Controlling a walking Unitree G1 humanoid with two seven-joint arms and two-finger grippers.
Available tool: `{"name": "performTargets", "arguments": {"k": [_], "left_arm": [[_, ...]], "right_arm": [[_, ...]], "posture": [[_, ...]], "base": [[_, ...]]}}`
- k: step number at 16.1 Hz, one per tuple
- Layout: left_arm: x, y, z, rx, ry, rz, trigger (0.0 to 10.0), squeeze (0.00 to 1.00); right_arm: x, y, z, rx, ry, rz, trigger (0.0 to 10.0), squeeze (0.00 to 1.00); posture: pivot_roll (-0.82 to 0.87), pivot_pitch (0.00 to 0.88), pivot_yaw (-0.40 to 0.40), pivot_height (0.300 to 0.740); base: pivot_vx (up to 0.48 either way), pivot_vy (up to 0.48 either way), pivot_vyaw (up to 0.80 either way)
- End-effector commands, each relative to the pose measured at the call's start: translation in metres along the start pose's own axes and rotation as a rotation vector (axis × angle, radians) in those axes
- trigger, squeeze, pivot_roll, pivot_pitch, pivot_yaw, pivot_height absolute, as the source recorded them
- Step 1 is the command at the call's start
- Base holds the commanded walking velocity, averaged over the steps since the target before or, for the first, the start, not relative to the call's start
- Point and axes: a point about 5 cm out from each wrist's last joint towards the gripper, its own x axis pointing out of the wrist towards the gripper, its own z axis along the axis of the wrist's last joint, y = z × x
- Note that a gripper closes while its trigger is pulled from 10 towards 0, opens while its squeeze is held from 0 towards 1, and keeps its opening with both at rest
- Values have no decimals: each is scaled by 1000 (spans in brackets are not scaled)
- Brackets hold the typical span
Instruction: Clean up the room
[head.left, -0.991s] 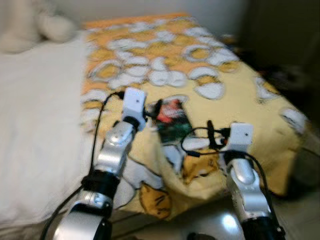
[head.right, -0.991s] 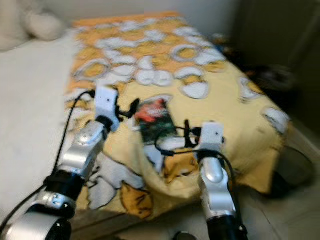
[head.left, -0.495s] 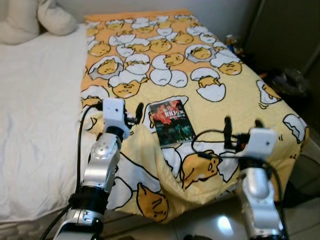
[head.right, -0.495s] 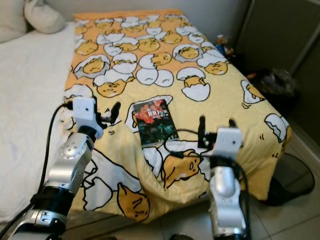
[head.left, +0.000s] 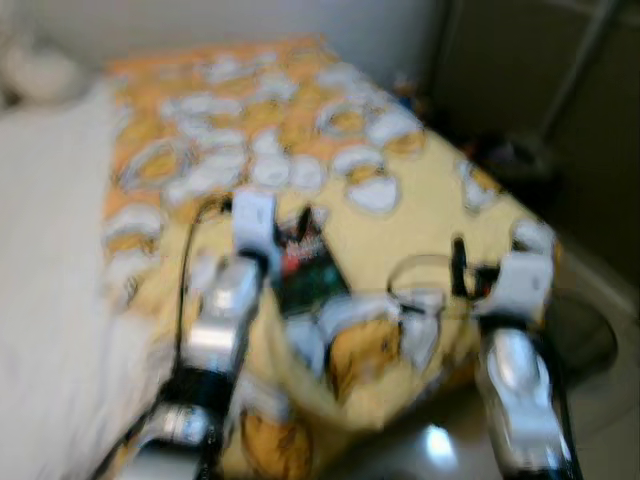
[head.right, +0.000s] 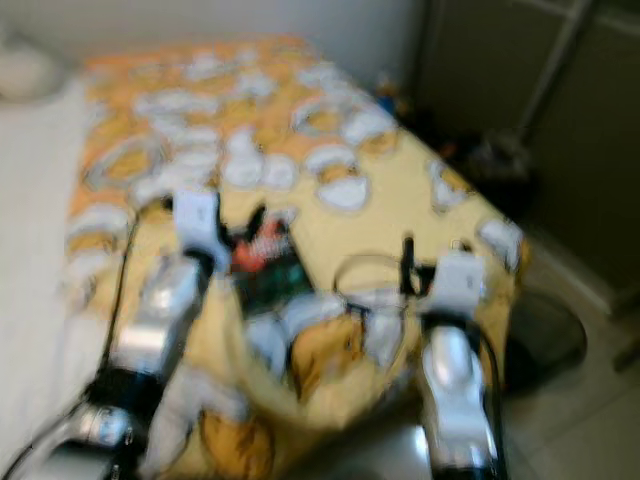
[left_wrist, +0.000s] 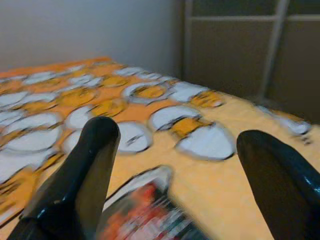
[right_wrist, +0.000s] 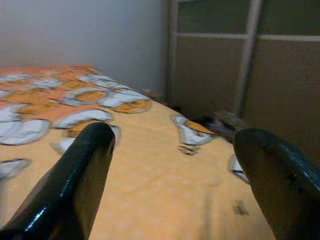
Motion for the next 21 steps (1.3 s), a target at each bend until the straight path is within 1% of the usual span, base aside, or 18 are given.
{"name": "performTargets", "arguments": {"k": [1, 2, 3, 4, 6, 7, 8, 9, 10, 11, 12, 13, 14, 15, 16, 18, 19, 21], "left_arm": [[-1, 11, -3, 25, 29, 30, 10000, 0], [1, 14, -4, 12, 45, 51, 10000, 0], [8, 21, -8, 34, 100, 71, 10000, 0], [11, 26, -12, 45, 153, 96, 10000, 0], [17, 33, -21, 2, 245, 124, 10000, 0], [19, 34, -25, -30, 283, 120, 10000, 0], [19, 36, -28, -49, 301, 126, 10000, 0], [19, 37, -32, -87, 329, 132, 10000, 0], [18, 39, -39, -124, 370, 148, 10000, 0], [16, 40, -44, -126, 401, 166, 10000, 0], [14, 42, -47, -128, 416, 190, 10000, 0], [13, 46, -49, -127, 426, 233, 10000, 0], [13, 48, -49, -134, 428, 263, 10000, 0], [13, 47, -49, -139, 428, 269, 10000, 0], [13, 46, -50, -156, 432, 273, 10000, 0], [10, 45, -55, -161, 455, 286, 10000, 0], [8, 44, -58, -158, 470, 296, 10000, 0], [2, 46, -67, -132, 518, 331, 10000, 0]], "right_arm": [[1, 9, 1, 3, 3, 27, 10000, 0], [0, 11, 1, 2, 4, 34, 10000, 0], [-1, 11, 1, -2, 7, 42, 10000, 0], [-2, 10, 1, -3, 9, 43, 10000, 0], [-4, 9, 1, -11, 15, 55, 10000, 0], [-6, 8, 2, -14, 14, 62, 10000, 0], [-7, 8, 3, -13, 14, 68, 10000, 0], [-12, 6, 5, -11, 15, 77, 10000, 0], [-18, 3, 7, -4, 27, 97, 10000, 0], [-25, 2, 8, 10, 39, 122, 10000, 0], [-32, 1, 9, 24, 54, 159, 10000, 0], [-41, 1, 7, 45, 99, 224, 10000, 0], [-52, -4, 5, 47, 144, 262, 10000, 0], [-56, -6, 5, 46, 160, 271, 10000, 0], [-64, -13, 2, 49, 202, 283, 10000, 0], [-73, -18, 1, 68, 253, 291, 10000, 0], [-77, -18, 2, 78, 272, 300, 10000, 0], [-83, -13, 1, 99, 303, 340, 10000, 0]], "posture": [[-50, 0, 37, 736], [-51, 0, 36, 736], [-49, 0, 30, 736], [-48, 0, 26, 736], [-55, 0, 21, 736], [-65, 0, 17, 736], [-76, 0, 14, 736], [-93, 3, 7, 736], [-115, 33, -1, 736], [-133, 56, -7, 736], [-155, 80, -15, 736], [-187, 108, -27, 736], [-208, 126, -36, 736], [-213, 131, -39, 736], [-232, 145, -47, 736], [-246, 152, -49, 736], [-250, 153, -49, 736], [-252, 153, -48, 736]], "base": [[480, 0, -800], [0, 0, 0], [0, 0, 0], [0, 0, 0], [0, 0, 0], [0, 0, 0], [0, 0, 0], [0, 0, 0], [0, 0, 0], [0, 0, 0], [0, 0, 0], [0, 0, 0], [0, 0, 0], [0, 0, 0], [0, 0, 0], [0, 0, 0], [0, 0, 0], [0, 0, 0]]}}
